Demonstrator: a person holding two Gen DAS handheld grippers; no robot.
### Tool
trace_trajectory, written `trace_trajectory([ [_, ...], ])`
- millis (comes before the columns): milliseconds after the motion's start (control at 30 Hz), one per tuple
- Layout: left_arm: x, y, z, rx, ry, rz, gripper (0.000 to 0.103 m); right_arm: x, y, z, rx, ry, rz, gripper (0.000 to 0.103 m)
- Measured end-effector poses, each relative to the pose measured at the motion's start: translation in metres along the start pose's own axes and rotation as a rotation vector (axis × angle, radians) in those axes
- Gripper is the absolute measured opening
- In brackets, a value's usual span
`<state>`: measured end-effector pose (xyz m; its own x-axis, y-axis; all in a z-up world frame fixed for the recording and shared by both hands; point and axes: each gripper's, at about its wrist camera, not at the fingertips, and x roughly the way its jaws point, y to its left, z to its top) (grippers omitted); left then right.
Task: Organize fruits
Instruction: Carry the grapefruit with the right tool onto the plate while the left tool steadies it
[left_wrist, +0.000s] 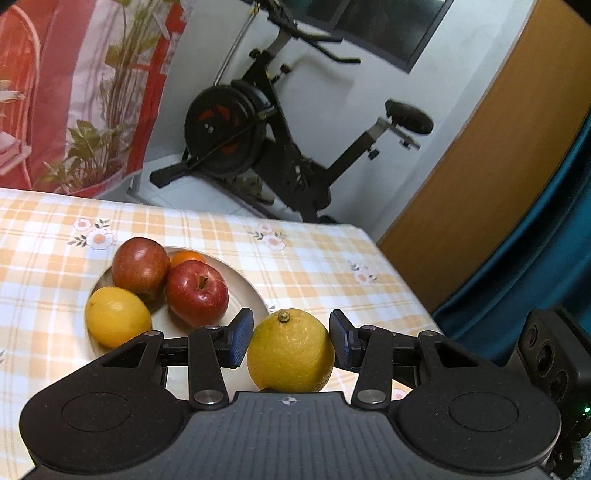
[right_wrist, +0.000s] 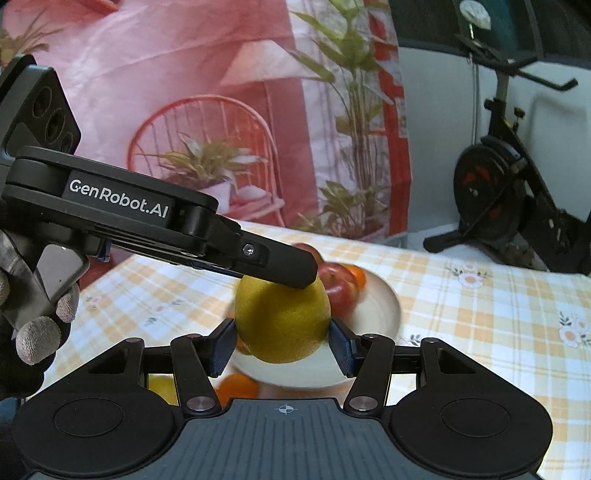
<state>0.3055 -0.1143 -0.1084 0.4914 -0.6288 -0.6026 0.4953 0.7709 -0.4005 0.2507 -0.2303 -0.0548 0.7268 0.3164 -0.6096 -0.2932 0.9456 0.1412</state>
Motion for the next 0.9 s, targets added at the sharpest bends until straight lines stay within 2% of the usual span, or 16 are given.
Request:
trace_trajectory([
  [433,0.073,0.008,0.038,0.072,0.088,0.053,0.048,0.060,-0.068,0.011,-0.005,0.053,-0.025,0.051],
  [700,0.093,0.016,0.048,0.069,0.117,0.080,0.048,0.085,-0.079,0.013,-0.038,0.082,-0.029,0.051],
  [900,0.099,0.018,0.048,0.058,0.126,0.085,0.048,0.089,-0.079,0.012,-0.059,0.096,-0.043,0.051],
])
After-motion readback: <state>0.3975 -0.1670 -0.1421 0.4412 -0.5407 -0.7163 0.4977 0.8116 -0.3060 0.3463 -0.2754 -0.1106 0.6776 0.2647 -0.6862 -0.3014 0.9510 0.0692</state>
